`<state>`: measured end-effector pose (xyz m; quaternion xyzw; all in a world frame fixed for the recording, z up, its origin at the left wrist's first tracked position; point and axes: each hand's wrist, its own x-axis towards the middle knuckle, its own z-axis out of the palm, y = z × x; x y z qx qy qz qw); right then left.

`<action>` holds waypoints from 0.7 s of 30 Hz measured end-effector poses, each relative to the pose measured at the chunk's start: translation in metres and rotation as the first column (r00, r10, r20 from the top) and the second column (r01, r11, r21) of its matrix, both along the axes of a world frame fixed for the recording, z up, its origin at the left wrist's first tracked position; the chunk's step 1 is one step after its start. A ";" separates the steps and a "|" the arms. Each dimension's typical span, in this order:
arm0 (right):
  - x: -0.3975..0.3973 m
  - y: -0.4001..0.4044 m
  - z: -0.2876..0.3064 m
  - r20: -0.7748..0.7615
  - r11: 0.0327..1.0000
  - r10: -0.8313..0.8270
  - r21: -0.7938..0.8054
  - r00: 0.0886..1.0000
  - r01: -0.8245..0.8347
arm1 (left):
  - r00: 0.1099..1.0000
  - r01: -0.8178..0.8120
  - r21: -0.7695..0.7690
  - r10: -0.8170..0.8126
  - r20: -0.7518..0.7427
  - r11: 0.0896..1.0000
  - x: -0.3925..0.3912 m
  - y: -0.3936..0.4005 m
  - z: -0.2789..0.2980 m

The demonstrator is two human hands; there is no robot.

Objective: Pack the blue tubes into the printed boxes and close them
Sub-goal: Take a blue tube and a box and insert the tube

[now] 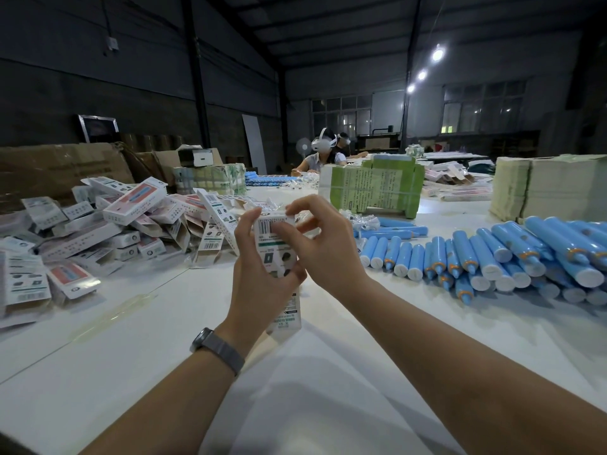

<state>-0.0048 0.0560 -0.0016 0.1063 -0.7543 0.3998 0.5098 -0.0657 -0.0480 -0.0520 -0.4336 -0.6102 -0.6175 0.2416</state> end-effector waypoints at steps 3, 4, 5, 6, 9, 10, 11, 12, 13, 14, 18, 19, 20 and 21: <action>0.001 -0.001 0.000 0.002 0.998 -0.050 0.042 0.999 0.050 | 1.000 -0.013 0.004 0.013 -0.024 1.000 0.003 0.000 0.001; 0.001 -0.002 0.000 -0.011 0.995 -0.074 0.062 0.997 0.075 | 0.999 -0.019 0.001 0.019 -0.032 1.000 0.004 0.000 0.001; 0.001 -0.002 0.000 -0.032 0.991 -0.103 0.082 0.994 0.105 | 0.999 -0.028 -0.002 0.027 -0.037 1.000 0.004 -0.001 0.002; 0.002 -0.003 0.000 -0.052 0.984 -0.136 0.105 0.989 0.141 | 0.999 -0.037 -0.010 0.037 -0.034 0.999 0.004 -0.001 0.002; 0.003 -0.002 0.000 -0.060 0.943 -0.252 0.210 0.966 0.259 | 0.997 -0.072 -0.040 0.071 -0.022 0.997 0.003 -0.002 0.002; 0.004 -0.003 -0.001 -0.040 0.923 -0.289 0.255 0.957 0.289 | 0.995 -0.091 -0.049 0.089 -0.042 0.995 0.003 -0.003 0.001; 0.004 -0.006 -0.002 -0.008 0.903 -0.320 0.299 0.947 0.308 | 0.991 -0.114 -0.051 0.110 -0.074 0.992 0.001 -0.004 -0.001; 0.003 -0.009 -0.004 0.024 0.885 -0.349 0.337 0.937 0.322 | 0.986 -0.128 -0.051 0.122 -0.110 0.990 0.000 -0.004 -0.003; 0.003 -0.012 -0.007 0.051 0.873 -0.374 0.358 0.926 0.332 | 0.984 -0.129 -0.054 0.121 -0.131 0.990 -0.001 -0.004 -0.004; 0.003 -0.014 -0.009 0.074 0.870 -0.387 0.358 0.919 0.338 | 0.985 -0.122 -0.060 0.113 -0.132 0.991 -0.001 -0.004 -0.005; 0.002 -0.019 -0.008 0.179 0.929 -0.320 0.250 0.930 0.271 | 0.998 -0.009 -0.057 0.005 -0.064 0.998 0.000 -0.008 -0.006; 0.004 -0.018 -0.005 0.191 0.943 -0.286 0.228 0.939 0.241 | 0.998 0.034 -0.047 -0.036 -0.049 0.998 -0.002 -0.010 -0.007; 0.006 -0.016 -0.002 0.189 0.950 -0.265 0.218 0.945 0.223 | 0.996 0.088 -0.040 -0.089 -0.014 0.995 -0.003 -0.010 -0.008; 0.010 -0.012 0.003 0.184 0.953 -0.258 0.212 0.948 0.218 | 0.991 0.132 -0.024 -0.131 0.031 0.991 0.000 -0.011 -0.005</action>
